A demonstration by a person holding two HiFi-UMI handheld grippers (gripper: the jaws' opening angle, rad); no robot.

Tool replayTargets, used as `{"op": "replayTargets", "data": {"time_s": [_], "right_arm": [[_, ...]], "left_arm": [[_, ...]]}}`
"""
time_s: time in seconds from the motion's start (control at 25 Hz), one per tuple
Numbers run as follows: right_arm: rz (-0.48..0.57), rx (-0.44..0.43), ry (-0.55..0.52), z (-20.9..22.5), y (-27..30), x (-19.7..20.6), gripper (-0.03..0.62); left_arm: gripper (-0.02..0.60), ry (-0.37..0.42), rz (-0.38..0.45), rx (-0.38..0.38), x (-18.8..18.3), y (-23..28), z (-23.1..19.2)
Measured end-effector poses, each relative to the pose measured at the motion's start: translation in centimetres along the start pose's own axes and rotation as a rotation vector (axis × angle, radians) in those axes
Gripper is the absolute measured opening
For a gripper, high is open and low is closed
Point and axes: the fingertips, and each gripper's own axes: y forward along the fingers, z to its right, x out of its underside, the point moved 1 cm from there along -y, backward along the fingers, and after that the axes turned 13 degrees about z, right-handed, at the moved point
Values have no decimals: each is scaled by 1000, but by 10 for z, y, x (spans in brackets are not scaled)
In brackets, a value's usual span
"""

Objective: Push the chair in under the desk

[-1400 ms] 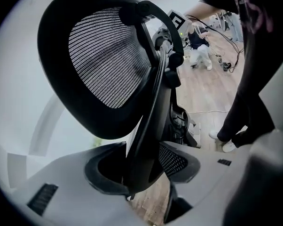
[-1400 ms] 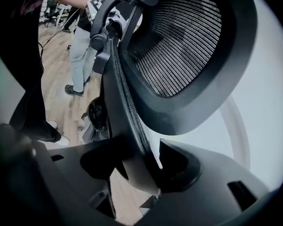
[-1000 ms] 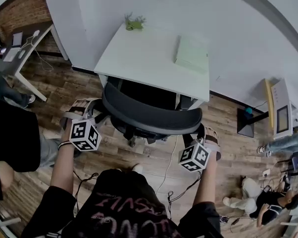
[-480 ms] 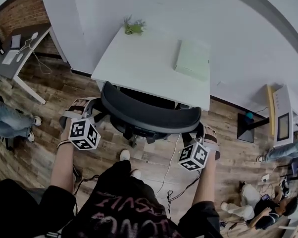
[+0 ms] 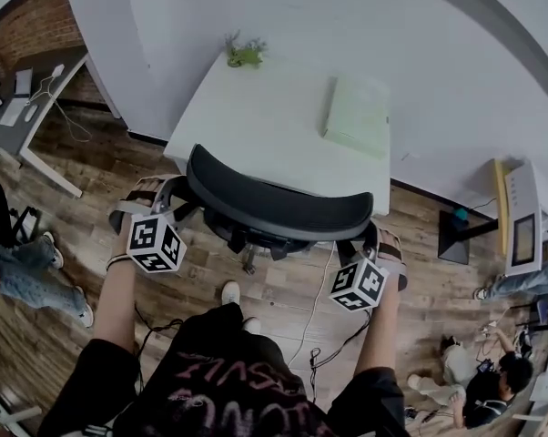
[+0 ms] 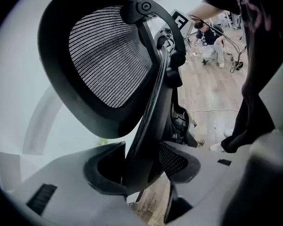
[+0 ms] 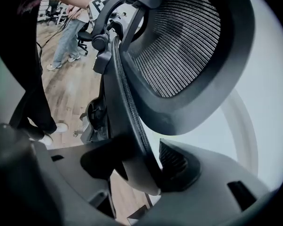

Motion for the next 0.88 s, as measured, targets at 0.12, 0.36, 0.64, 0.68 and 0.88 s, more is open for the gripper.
{"op": "replayTargets", "data": {"time_s": [0.12,0.36,0.64,0.68,0.88], "right_arm": [[1,8,-1,7,10,0,262],[-3,14,-1,20,26,0,262],[0,21,-3,18,28,-3,262],[1,23,-3,18,28,-3,264],[19,56,-8,18,25,-2,264]], "left_arm": [[229,-1,-1,-4,3,8,-9],[230,-1,8,-11,7,21,-23],[232,2,15,-15,11,20,-25],[233,0,15,-16,11,20,-25],[238,-9,16,-17,10,21,-23]]}}
